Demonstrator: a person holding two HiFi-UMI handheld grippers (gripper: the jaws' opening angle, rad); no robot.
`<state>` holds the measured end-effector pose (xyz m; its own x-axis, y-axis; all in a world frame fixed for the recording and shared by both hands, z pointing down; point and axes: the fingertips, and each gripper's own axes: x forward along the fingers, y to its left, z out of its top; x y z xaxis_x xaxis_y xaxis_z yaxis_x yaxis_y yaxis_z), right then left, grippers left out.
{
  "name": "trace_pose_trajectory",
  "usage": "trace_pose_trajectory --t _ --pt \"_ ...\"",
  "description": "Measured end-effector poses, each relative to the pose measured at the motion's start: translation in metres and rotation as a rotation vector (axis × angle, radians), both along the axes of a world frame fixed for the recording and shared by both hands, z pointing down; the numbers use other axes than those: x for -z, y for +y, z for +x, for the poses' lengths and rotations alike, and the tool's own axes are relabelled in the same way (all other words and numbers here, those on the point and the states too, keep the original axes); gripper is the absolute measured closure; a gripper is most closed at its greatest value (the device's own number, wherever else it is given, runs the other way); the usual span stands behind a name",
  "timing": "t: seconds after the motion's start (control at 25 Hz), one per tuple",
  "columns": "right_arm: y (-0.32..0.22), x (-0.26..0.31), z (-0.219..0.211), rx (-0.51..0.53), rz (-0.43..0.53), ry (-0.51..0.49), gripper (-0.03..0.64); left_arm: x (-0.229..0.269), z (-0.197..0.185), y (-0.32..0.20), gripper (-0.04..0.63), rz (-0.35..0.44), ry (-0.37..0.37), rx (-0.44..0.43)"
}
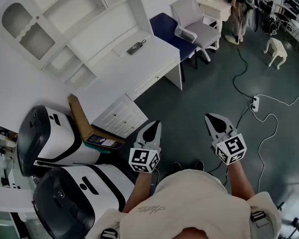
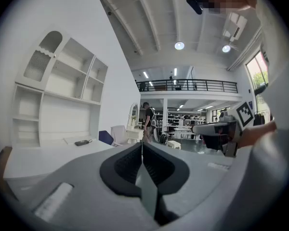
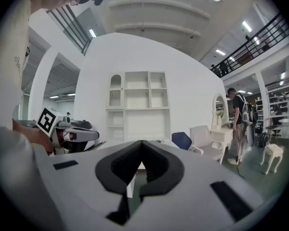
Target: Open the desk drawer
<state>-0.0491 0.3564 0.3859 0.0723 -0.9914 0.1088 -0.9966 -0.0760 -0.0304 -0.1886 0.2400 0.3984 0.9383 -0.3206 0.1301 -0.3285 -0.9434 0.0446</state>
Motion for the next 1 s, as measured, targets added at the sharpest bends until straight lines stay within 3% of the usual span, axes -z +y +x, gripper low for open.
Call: trace_pose_trajectory --t 0.28,0.56,0.8,1.0 --pt "-0.016 0.002 -0.004 -0.019 0.060 -0.083 0.615 -0.004 -0.003 -0.024 0.577 -0.013 0.006 -0.025" --pt "-0.041 -0.008 -0.021 -0.040 0.021 -0.075 0.615 -0.021 -0.006 -0.049 0.577 -0.040 -0.003 -0.069" --pt "-0.055 -0.029 -0.041 -0.025 -0.049 -0.083 0.615 -0.030 -0.018 -0.075 0.577 -0.070 0.018 -0.040" --pt "-0.075 -0.027 -0.039 0.018 -0.054 -0.044 0.615 -0.042 -0.019 -0.095 0.577 -0.095 0.022 -0.003"
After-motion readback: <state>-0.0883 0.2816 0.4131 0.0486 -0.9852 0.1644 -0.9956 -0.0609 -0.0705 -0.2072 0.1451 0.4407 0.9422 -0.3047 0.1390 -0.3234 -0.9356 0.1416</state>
